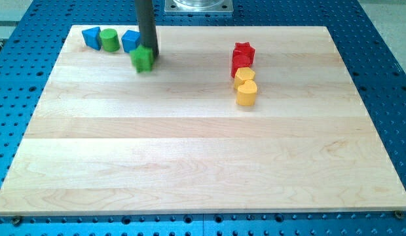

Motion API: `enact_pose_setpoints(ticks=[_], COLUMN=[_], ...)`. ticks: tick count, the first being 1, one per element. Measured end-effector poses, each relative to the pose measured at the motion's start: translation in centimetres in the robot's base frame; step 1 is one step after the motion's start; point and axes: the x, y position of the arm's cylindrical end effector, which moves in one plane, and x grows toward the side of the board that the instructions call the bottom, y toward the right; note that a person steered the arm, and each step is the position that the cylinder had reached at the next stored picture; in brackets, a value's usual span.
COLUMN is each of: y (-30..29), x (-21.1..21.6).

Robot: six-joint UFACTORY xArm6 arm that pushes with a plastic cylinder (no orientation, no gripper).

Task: Slide the green star to the left of the hexagon

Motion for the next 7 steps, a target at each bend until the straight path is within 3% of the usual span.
enact_pose_setpoints(ticks=[1,2,3,4,5,7], y=[0.1,-6.7,-2.4,-0.5,-4.4,6.8], x=[0.6,0.8,7.2,8.8,5.6,3.3])
